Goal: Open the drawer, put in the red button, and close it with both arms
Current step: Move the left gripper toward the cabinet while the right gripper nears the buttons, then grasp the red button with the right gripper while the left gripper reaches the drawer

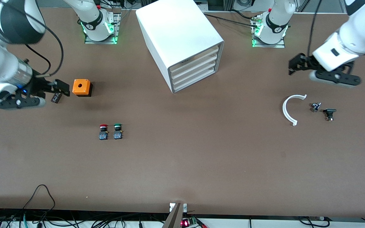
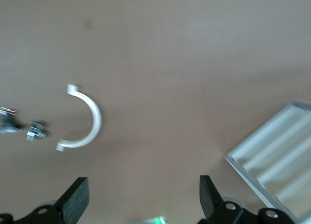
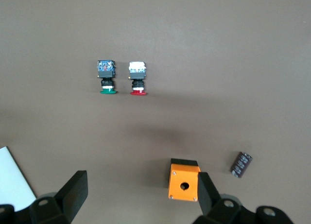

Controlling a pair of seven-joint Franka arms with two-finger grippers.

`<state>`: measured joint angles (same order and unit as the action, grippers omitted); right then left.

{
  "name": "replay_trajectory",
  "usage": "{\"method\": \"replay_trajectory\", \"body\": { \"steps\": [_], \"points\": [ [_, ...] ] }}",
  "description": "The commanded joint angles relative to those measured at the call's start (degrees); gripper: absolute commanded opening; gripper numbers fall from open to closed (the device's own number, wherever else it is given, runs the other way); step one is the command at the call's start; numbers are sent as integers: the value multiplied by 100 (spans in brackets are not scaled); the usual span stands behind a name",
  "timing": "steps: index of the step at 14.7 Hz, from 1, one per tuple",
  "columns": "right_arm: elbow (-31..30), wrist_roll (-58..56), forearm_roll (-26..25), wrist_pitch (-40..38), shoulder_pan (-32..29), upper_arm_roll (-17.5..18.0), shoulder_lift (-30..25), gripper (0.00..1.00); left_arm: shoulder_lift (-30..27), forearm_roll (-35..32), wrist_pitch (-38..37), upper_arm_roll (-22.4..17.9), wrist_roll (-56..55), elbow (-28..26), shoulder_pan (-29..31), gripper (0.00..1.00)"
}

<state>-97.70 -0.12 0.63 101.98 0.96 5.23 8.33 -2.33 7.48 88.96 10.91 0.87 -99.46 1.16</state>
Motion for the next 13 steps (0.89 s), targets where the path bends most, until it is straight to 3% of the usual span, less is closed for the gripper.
{"method": "replay_trajectory", "body": {
  "steps": [1, 4, 9, 13],
  "points": [
    [-169, -242, 122, 391, -8, 13, 142, 100, 259, 847, -596, 69, 115, 68, 16, 100],
    [-371, -444, 148, 804, -8, 22, 344, 100, 741, 2052, -722, 69, 710, 6, 25, 100],
    [-1188, -559, 412, 2376, 0, 22, 581, 100, 1629, 3749, -617, 95, 1888, -169, 25, 99],
    [-1663, -638, 403, 3511, 18, 48, 968, 100, 1692, 4865, 427, 174, 3705, -1318, 16, 97]
  ]
}}
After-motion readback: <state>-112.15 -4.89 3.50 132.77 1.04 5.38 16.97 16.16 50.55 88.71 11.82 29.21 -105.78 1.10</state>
